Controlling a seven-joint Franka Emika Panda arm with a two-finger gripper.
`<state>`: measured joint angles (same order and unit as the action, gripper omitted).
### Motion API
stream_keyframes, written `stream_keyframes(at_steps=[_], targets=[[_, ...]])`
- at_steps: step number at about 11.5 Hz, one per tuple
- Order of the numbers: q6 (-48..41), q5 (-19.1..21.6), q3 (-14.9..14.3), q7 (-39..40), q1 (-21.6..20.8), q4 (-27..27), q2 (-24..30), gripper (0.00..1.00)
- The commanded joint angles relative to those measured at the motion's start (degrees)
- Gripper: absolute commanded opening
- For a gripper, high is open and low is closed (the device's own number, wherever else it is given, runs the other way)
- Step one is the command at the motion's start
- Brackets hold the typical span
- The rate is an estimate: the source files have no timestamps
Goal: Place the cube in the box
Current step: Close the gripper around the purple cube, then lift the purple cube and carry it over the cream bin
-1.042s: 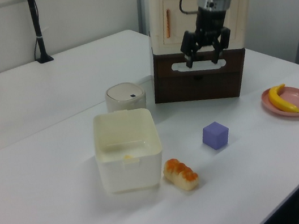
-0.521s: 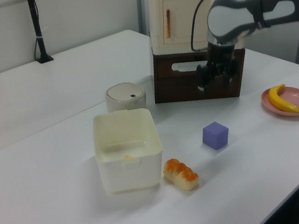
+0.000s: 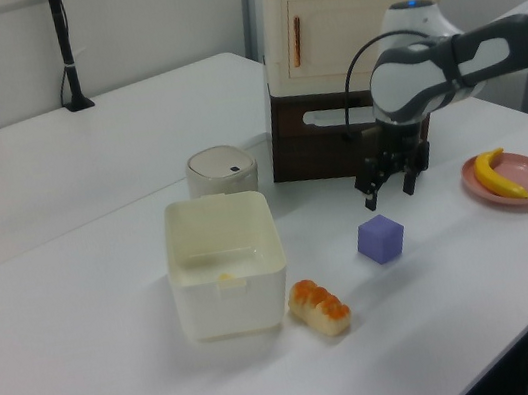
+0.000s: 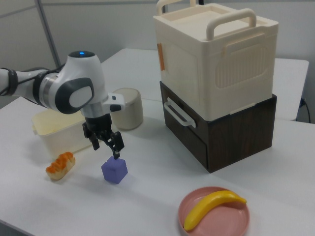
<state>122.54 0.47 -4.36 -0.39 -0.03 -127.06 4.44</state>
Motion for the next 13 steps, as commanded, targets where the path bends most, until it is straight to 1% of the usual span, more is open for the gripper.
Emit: stream_keyframes(at_steps=[1, 3, 5, 7, 8, 9, 10, 12, 13], targets=[[4.8, -1.87, -0.3, 1.0, -0.41, -0.64, -3.72, 1.0], [6.48, -4.24, -0.3, 1.0, -0.5, -0.55, -6.27, 1.0], [7.45, -4.78, -0.3, 1.0, -0.67, -0.55, -7.68, 1.0], [7.45, -6.36, -0.3, 1.0, -0.93, -0.29, -9.53, 1.0], [7.45, -6.53, -0.21, 1.0, -1.11, 0.06, -10.14, 0.84], [7.45, -6.62, -0.21, 0.91, -1.02, 0.41, -10.15, 0.34], [7.54, -6.62, -0.21, 0.91, -1.02, 0.5, -10.15, 0.27], [7.54, -6.62, -0.12, 0.65, -1.11, 1.37, -9.8, 0.27], [7.45, -6.28, 0.05, 0.22, -1.2, 3.03, -9.45, 0.27]])
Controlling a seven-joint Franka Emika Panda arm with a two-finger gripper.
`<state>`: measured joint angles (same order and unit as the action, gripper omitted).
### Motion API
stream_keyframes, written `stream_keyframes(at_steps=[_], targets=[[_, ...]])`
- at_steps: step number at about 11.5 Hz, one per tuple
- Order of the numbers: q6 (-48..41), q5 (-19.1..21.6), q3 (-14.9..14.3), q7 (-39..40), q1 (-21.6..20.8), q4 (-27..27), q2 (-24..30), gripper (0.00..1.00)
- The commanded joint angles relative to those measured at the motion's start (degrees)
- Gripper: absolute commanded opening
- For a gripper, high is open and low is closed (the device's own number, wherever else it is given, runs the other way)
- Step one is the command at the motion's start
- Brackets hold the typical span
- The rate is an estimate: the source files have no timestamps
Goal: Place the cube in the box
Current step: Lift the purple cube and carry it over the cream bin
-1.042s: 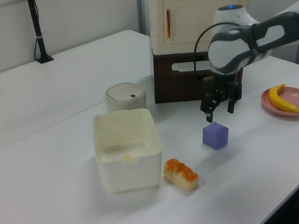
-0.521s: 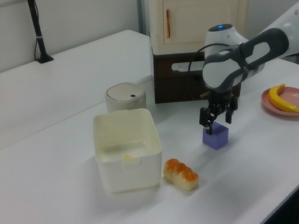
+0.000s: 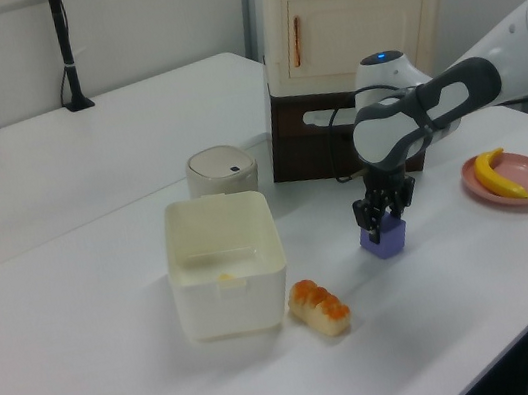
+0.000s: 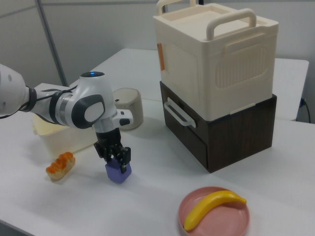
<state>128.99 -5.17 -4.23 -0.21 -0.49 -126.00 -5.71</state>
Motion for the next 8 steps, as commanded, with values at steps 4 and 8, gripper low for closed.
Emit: stream_keyframes(at_steps=[4, 8], targets=[[-0.75, 2.97, 2.46, -7.85, -3.9, 9.53, 4.39, 0.29], [-4.72, 6.05, 4.5, -11.38, -10.12, 15.78, 4.22, 0.32]])
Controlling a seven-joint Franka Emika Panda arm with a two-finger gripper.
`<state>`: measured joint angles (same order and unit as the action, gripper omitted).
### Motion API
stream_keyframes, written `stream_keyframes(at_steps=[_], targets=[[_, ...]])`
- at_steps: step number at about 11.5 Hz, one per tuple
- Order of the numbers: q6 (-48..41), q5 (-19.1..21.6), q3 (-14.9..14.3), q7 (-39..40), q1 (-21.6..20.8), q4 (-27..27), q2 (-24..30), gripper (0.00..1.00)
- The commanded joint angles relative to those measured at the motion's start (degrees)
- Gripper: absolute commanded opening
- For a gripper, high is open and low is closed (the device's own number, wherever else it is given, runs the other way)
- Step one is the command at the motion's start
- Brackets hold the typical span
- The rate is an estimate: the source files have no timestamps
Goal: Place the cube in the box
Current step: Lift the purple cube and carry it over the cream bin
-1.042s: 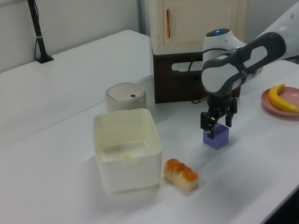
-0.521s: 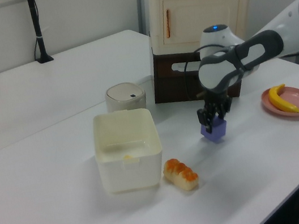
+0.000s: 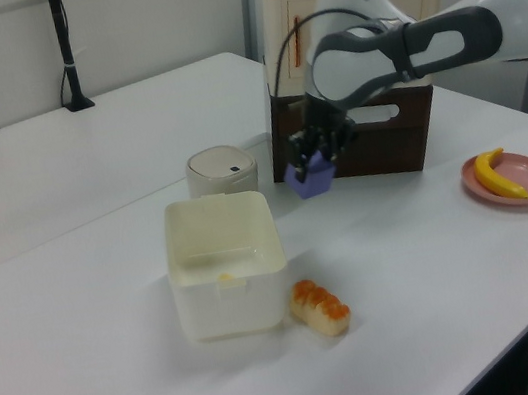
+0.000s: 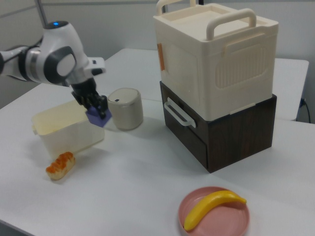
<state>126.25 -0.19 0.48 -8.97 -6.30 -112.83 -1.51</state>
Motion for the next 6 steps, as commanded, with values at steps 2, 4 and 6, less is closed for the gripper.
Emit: stream_keyframes(at_steps=[2, 4, 6], targets=[[-1.97, 1.24, -0.04, -2.72, -7.66, 5.07, -0.07, 0.32], [-1.8, 0.98, 1.01, -2.02, -10.39, 5.61, -0.69, 0.46], [-1.54, -0.59, 3.55, -1.32, -11.01, 5.61, -1.65, 1.0]])
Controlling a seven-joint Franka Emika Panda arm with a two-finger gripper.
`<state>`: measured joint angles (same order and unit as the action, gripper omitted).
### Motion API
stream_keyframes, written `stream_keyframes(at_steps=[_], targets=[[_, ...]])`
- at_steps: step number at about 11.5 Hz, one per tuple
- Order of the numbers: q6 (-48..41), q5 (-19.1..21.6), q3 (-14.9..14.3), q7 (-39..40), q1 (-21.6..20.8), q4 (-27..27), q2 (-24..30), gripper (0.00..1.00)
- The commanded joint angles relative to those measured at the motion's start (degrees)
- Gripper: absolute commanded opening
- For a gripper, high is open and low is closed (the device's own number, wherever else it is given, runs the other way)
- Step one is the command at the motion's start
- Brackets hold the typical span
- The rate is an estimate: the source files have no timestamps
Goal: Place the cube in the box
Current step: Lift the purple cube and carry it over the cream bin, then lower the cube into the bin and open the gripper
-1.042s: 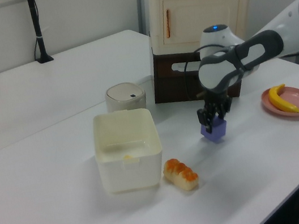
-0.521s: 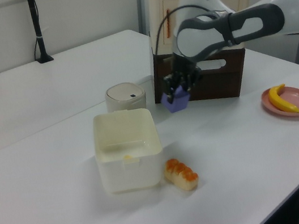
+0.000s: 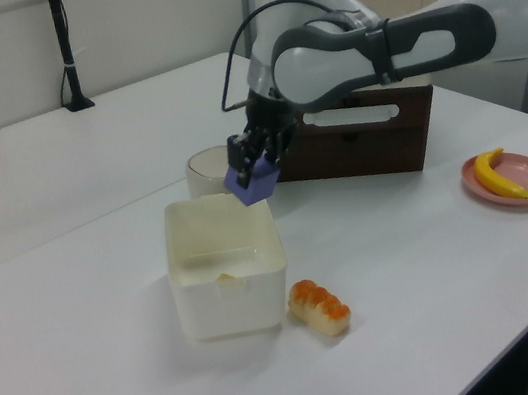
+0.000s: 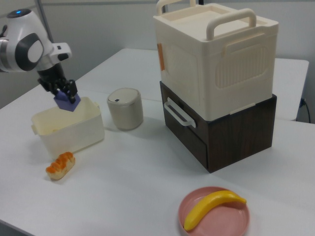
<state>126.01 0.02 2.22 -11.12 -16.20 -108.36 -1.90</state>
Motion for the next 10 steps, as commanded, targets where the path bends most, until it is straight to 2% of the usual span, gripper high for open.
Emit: stream_keyframes(at_steps=[1, 7, 8, 10], targets=[[-1.38, -1.33, 2.7, 0.92, -1.12, 1.14, -1.26, 1.0], [-2.08, -1.51, 2.7, 0.4, -0.15, 1.22, 0.05, 1.0], [-5.05, -1.6, 2.44, 0.31, 1.5, 1.57, 1.28, 1.0], [-15.91, -2.99, 2.0, 0.83, 5.98, 6.29, 2.95, 1.0]])
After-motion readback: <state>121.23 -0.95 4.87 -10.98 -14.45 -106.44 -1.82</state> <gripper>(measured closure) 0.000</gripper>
